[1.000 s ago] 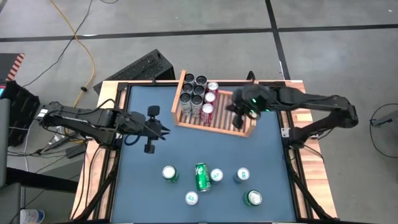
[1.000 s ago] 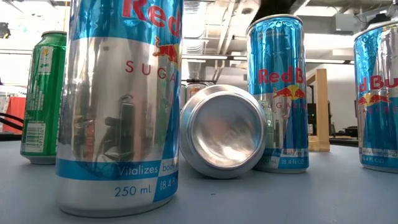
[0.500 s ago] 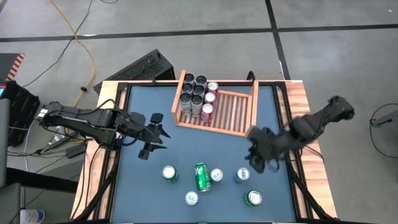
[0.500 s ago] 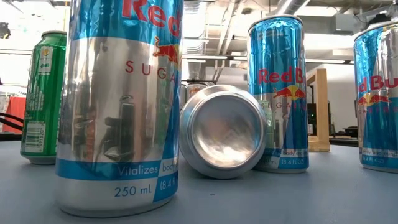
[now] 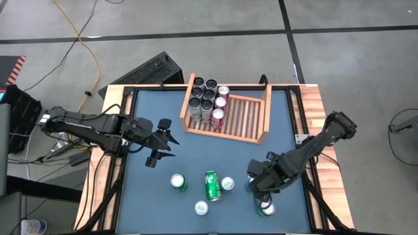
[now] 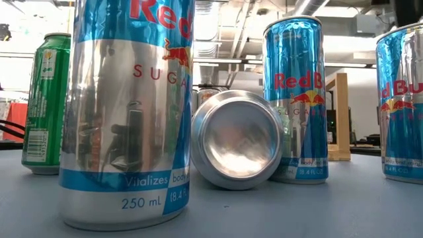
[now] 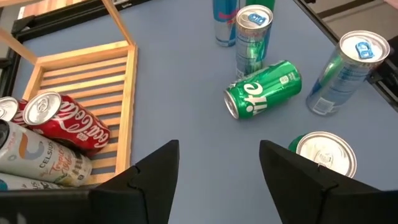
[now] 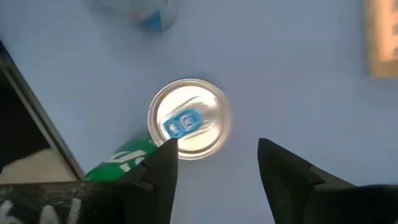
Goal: Place canned beverage on shelf
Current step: Put the blue soda can on the shelf
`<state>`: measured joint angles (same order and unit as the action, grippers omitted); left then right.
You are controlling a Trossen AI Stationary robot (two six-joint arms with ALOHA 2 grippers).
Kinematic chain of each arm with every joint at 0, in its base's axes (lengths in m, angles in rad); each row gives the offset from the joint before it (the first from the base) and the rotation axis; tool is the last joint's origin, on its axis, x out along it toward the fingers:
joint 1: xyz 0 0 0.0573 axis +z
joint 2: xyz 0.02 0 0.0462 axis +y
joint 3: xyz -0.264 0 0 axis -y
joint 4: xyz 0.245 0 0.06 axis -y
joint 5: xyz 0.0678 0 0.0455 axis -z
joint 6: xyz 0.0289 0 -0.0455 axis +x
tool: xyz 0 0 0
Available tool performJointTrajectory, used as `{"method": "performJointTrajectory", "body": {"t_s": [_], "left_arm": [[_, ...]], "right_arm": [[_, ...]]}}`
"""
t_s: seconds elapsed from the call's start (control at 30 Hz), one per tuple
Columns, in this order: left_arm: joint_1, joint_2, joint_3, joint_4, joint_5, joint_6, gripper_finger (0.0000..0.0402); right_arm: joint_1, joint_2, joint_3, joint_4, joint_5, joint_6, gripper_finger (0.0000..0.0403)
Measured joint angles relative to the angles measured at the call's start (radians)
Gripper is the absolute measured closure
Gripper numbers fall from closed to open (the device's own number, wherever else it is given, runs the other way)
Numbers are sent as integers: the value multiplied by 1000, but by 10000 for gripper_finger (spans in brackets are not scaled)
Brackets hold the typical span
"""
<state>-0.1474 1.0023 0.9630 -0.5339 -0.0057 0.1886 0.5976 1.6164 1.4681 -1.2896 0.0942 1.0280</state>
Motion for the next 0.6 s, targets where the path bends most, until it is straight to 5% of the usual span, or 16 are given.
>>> {"method": "performJointTrajectory", "body": {"t_s": [0.27,0.6], "left_arm": [[0,0,0,0,0,-2,190],[0,0,0,-34,0,-17,190]], "right_arm": [[-25,22,0,21,-30,28,142],[-58,48,0,57,-84,153,137]]}}
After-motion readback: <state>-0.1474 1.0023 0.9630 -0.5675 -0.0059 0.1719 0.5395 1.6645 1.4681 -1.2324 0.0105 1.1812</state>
